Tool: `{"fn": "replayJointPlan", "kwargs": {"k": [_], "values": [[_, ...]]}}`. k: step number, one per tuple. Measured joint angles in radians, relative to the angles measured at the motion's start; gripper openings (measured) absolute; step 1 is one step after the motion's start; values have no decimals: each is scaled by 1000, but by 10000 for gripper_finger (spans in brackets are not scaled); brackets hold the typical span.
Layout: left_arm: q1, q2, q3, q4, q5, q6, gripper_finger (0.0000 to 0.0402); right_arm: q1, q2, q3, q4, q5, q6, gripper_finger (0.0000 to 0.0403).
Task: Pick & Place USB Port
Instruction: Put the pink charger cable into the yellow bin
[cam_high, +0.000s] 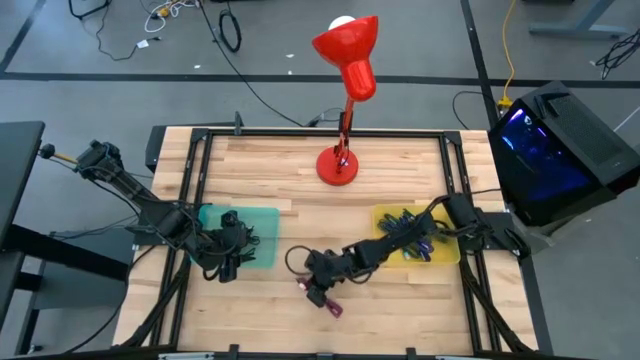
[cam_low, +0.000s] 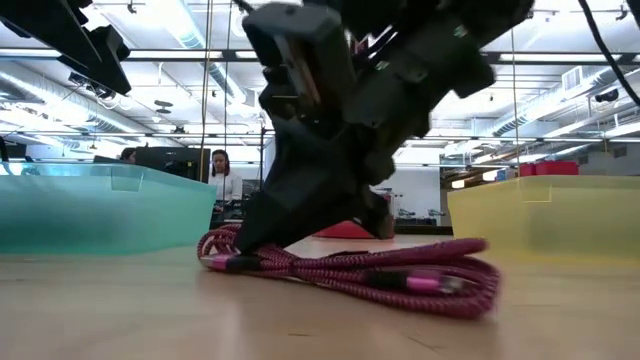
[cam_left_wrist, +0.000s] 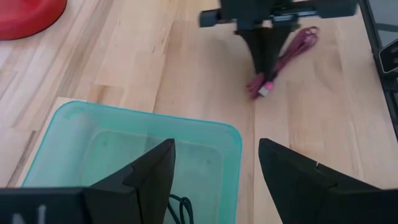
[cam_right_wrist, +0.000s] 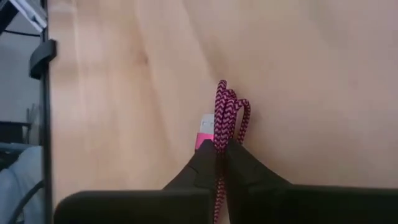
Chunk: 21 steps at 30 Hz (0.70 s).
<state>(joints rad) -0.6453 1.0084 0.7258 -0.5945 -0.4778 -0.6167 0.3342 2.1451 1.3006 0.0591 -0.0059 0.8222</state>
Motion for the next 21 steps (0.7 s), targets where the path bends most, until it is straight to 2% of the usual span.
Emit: {"fn": "replayJointPlan", "kwargs": {"k": [5,8,12,21], "values": [[0,0,0,0,0,0,238,-73,-22,-1,-41,-75,-79,4],[0,0,0,3,0,0,238,-111,-64,-2,-142,-86,-117,4],[0,0,0,2,-9,0,238,-140,-165,-2,-335,-15,-153,4],[0,0,0,-4,-23,1,238,-134,-435,0,-670,249,-143,4]]}}
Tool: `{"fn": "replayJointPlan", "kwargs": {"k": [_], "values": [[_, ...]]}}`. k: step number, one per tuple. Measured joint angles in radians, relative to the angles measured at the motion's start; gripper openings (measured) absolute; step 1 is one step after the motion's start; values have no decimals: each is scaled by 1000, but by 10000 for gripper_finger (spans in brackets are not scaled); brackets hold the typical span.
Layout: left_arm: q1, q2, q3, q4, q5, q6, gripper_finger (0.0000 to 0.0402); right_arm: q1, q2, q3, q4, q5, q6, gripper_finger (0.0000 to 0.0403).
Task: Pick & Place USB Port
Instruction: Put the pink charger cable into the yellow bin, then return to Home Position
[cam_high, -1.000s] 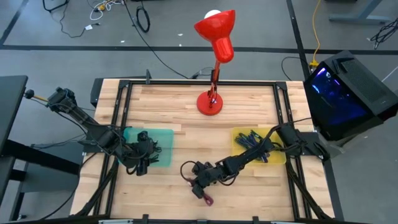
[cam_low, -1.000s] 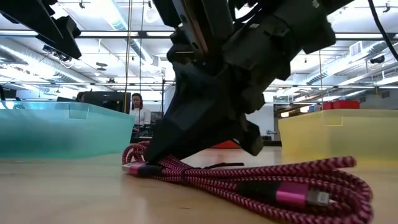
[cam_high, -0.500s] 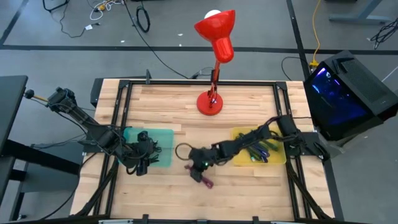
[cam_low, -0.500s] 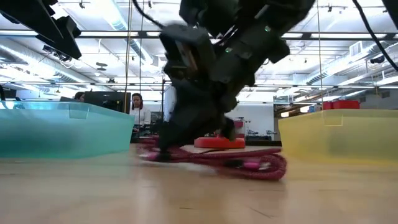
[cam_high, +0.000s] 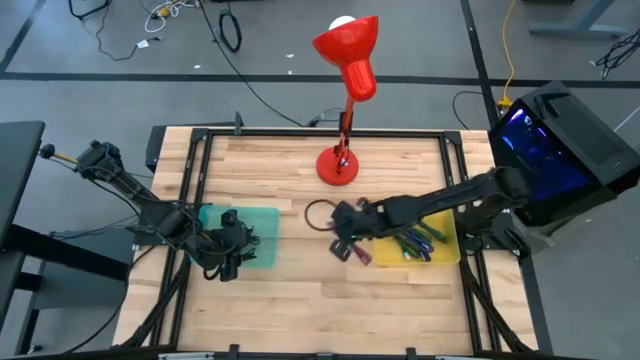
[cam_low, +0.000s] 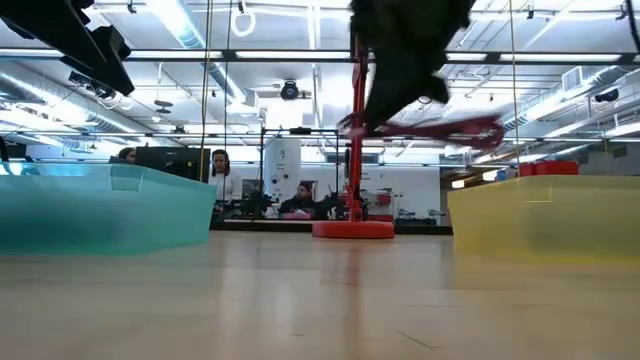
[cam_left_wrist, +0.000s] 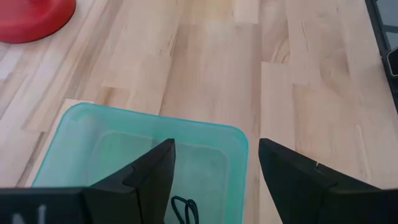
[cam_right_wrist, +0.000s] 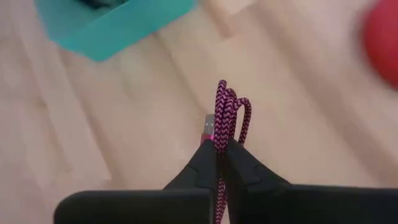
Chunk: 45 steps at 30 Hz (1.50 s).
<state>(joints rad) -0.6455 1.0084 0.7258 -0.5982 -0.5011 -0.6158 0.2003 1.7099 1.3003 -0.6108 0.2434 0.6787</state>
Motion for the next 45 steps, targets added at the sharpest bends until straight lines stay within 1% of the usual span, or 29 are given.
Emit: {"fn": "replayJointPlan", "kwargs": {"k": [4,7,11,17,27,31,34,36,40,45], "values": [[0,0,0,2,0,0,238,15,-98,0,-208,102,78,4],[0,0,0,3,0,0,238,31,-131,0,-400,148,163,4],[0,0,0,5,0,0,238,57,-137,0,-613,159,285,4],[0,0,0,12,-2,-1,238,108,-137,-46,-795,168,435,4],[0,0,0,13,-3,-1,238,173,-137,-199,-784,174,594,6],[0,0,0,12,-3,-2,238,175,-137,-232,-748,162,600,7],[0,0,0,13,-3,-2,238,175,-137,-238,-693,160,568,16],[0,0,0,13,-9,-2,238,175,-137,-238,-666,166,559,32],[0,0,0,12,-23,-2,238,175,-137,-238,-642,170,524,85],[0,0,0,12,-23,-1,238,175,-137,-238,-636,205,518,144]]}}
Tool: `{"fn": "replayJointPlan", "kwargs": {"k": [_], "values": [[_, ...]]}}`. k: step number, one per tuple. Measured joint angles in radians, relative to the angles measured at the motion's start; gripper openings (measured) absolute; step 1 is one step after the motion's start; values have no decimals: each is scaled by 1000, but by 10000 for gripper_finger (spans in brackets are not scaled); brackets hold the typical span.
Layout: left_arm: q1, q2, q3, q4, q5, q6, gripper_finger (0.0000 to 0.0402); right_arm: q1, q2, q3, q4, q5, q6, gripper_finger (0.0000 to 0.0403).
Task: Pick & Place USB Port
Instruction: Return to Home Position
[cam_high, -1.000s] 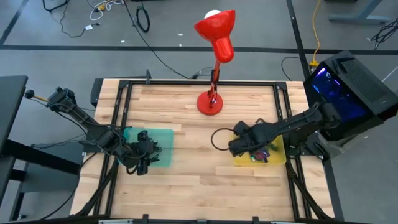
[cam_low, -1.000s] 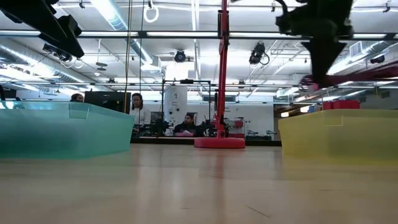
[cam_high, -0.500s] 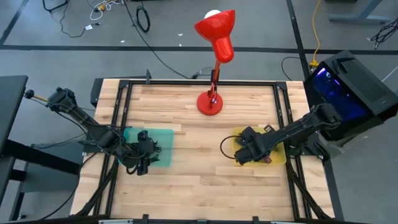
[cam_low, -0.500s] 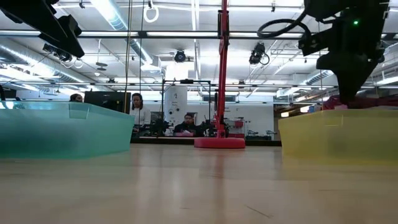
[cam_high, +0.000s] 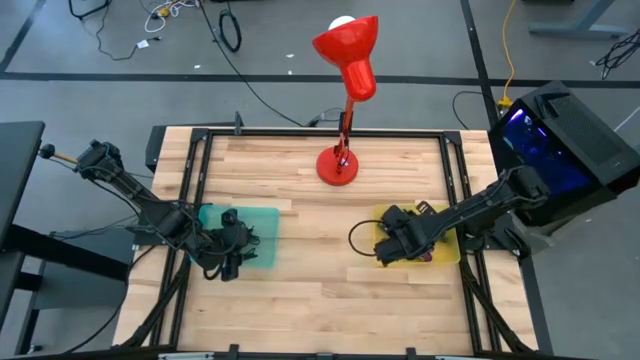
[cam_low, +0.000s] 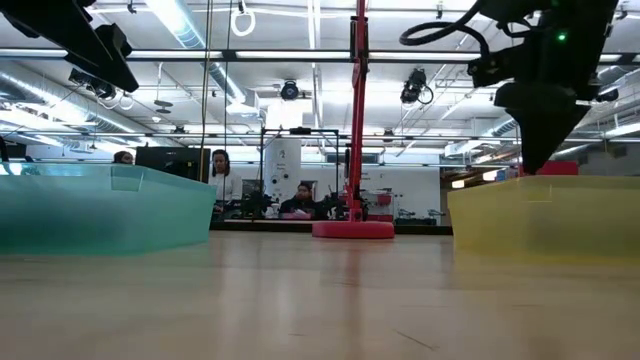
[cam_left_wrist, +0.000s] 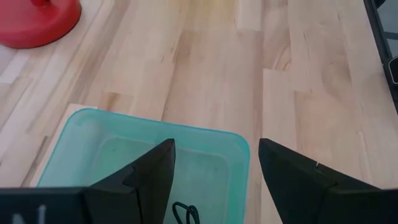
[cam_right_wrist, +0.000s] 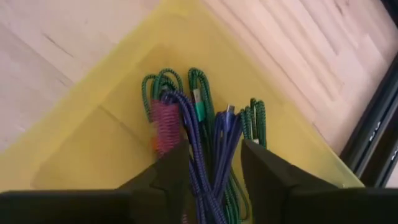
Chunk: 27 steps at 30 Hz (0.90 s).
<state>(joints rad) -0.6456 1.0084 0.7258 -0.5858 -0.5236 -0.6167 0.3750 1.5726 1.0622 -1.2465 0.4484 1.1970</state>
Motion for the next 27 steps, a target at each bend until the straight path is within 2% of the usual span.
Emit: {"fn": "replayJointPlan", "kwargs": {"k": [6,12,15,18,22,27], "values": [[0,0,0,55,-43,68,238,-1,0,5,80,41,-35,176],[0,-28,0,94,-203,202,238,-1,0,38,310,147,-284,171],[0,-89,0,49,-319,210,238,-4,0,79,407,180,-454,166],[0,-184,0,0,-413,215,238,-17,-2,140,436,298,-528,163],[0,-316,0,-34,-420,278,238,-33,-45,166,482,442,-717,162],[-27,-444,0,-50,-424,404,238,-90,-170,118,553,417,-847,162]]}}
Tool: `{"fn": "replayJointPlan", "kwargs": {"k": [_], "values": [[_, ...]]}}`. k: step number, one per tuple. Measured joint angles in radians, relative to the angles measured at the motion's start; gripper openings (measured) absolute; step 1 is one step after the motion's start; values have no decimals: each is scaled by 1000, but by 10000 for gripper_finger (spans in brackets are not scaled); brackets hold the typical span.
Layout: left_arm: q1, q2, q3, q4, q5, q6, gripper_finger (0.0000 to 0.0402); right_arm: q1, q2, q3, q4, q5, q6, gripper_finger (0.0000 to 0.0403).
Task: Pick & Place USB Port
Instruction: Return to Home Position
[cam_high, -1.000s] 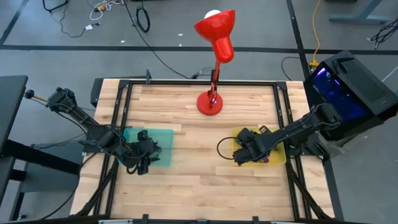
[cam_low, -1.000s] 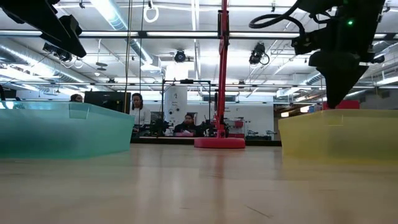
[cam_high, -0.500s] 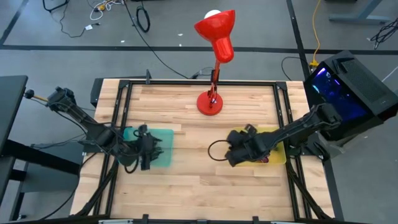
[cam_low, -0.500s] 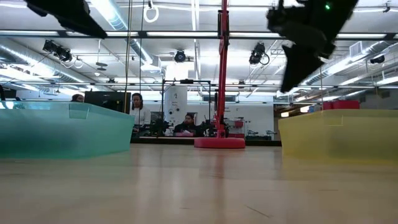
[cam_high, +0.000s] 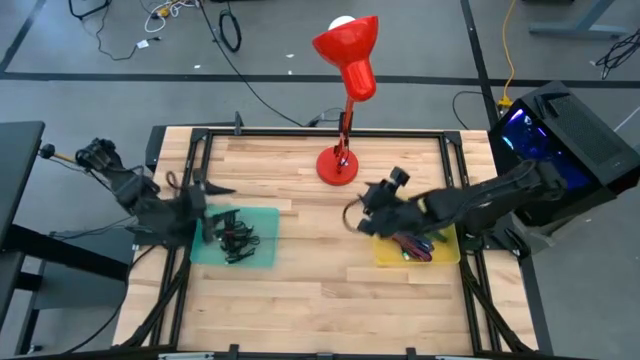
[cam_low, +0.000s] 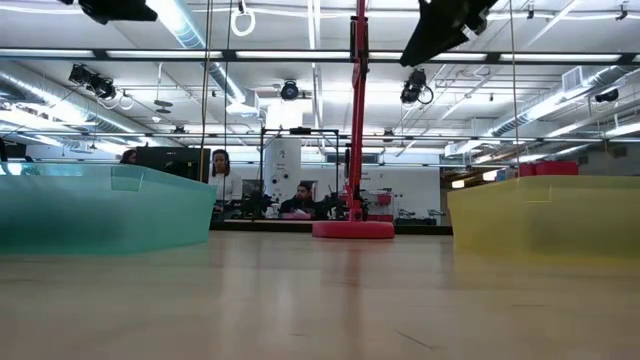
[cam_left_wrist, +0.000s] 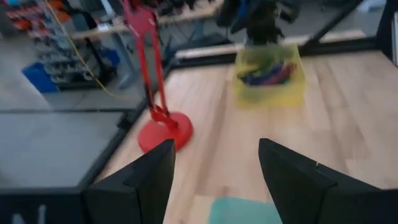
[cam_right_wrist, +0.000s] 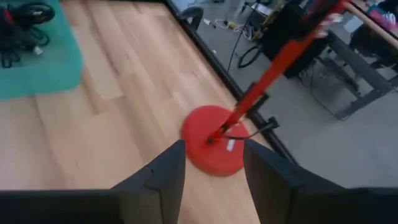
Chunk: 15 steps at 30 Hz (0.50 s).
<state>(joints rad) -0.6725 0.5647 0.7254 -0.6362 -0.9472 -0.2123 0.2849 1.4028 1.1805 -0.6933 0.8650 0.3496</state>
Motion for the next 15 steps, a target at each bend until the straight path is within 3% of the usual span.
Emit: {"fn": "replayJointPlan", "kwargs": {"k": [4,8,12,15], "values": [[-26,-89,0,-26,-86,47,238,-37,-146,-133,161,-58,-86,156],[-38,-191,-36,-38,-125,52,238,-77,-303,-369,533,-198,-219,137],[-46,-310,-155,133,-71,129,238,-115,-423,-608,929,-367,-287,112],[-46,-392,-266,316,-57,262,238,-136,-484,-739,1105,-342,-286,95]]}}
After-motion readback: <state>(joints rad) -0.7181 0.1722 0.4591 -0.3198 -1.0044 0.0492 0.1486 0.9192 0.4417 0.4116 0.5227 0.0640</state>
